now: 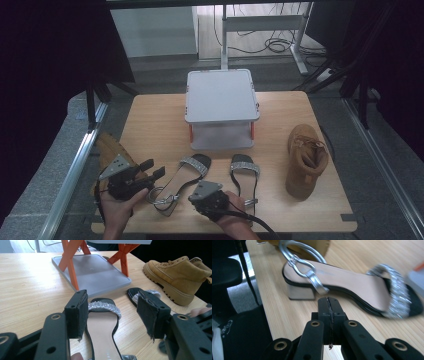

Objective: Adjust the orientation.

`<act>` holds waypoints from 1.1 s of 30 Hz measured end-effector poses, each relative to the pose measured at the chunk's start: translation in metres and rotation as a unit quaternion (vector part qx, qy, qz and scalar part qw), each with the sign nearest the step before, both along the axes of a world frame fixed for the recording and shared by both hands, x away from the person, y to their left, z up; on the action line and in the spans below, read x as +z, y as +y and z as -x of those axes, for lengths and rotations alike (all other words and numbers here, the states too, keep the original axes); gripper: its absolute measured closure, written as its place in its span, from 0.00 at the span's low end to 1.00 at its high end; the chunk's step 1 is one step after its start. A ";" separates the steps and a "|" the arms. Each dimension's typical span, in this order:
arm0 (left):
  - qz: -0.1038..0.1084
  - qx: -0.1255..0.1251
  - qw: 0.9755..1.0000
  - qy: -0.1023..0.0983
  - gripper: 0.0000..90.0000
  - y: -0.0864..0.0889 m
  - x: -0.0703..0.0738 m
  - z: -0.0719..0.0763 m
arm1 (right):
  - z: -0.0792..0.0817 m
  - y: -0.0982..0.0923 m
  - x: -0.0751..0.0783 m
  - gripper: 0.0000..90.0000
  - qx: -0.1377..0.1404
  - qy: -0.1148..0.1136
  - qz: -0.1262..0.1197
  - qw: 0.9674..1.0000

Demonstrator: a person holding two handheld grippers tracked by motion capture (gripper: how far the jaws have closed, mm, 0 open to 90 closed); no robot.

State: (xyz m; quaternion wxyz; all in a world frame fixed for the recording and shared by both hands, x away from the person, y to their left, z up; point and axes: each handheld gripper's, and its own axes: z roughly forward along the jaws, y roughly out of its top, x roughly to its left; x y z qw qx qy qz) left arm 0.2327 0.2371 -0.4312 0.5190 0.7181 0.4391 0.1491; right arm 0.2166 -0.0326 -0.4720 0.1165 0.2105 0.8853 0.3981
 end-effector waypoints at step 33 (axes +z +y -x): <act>-0.040 -0.048 0.998 0.013 0.46 -0.033 -0.009 0.001 | 0.029 -0.083 -0.001 1.00 -0.073 -0.016 -0.032 0.997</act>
